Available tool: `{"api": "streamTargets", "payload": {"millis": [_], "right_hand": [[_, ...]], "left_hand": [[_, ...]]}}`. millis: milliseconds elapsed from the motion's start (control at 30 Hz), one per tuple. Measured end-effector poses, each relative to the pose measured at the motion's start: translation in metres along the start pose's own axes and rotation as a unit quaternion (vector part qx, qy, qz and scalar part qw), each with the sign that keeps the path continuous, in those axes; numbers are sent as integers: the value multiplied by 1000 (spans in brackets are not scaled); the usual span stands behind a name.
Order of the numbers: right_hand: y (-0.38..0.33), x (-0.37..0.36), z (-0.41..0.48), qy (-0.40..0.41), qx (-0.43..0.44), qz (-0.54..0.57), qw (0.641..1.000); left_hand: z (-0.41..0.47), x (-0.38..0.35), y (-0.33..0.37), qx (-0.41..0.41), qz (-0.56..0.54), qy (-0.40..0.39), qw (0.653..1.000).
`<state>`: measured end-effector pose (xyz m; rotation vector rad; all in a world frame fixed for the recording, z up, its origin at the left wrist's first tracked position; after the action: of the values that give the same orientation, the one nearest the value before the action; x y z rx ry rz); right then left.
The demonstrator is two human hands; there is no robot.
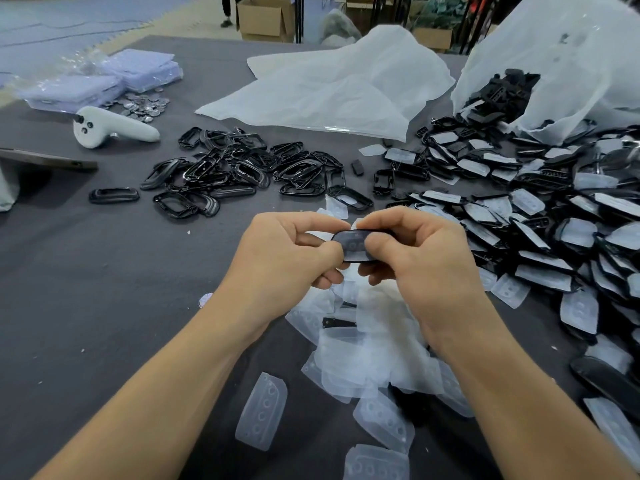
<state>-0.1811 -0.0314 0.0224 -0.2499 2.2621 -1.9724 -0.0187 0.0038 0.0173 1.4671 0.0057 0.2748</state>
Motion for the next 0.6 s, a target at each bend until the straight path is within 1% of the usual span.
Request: {"api": "streamTargets", "payload": {"millis": [67, 167, 233, 300, 333, 400, 500, 600], "right_hand": [[2, 2, 2, 9, -19, 24, 999], [3, 6, 5, 12, -70, 85, 994], [6, 5, 6, -13, -115, 126, 985], [8, 2, 4, -49, -155, 142, 977], [9, 0, 4, -60, -167, 142, 974], [8, 0, 3, -69, -167, 139, 974], [4, 5, 4, -68, -130, 122, 982], [1, 4, 2, -73, -89, 59, 992]], "left_hand": [[0, 3, 1, -28, 25, 0, 999], [-3, 5, 13, -137, 110, -33, 984], [-5, 3, 21, -207, 165, -31, 964], [-6, 3, 21, -227, 155, 0, 961], [-6, 3, 20, -219, 139, 13, 966], [-4, 3, 15, -178, 107, 29, 978], [0, 6, 8, -99, 25, 47, 994], [3, 3, -4, -5, -62, 26, 998]]}}
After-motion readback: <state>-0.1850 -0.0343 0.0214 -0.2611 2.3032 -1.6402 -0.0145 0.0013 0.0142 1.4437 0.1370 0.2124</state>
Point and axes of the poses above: each hand's wrist, its own z-axis towards the middle knuckle, its own x-axis out of the back of the hand, y = z × x, the point moved 5 cm from there along z, towards the middle knuckle, and after that the axes turned 10 degrees about -x, right-handed, at the moved point
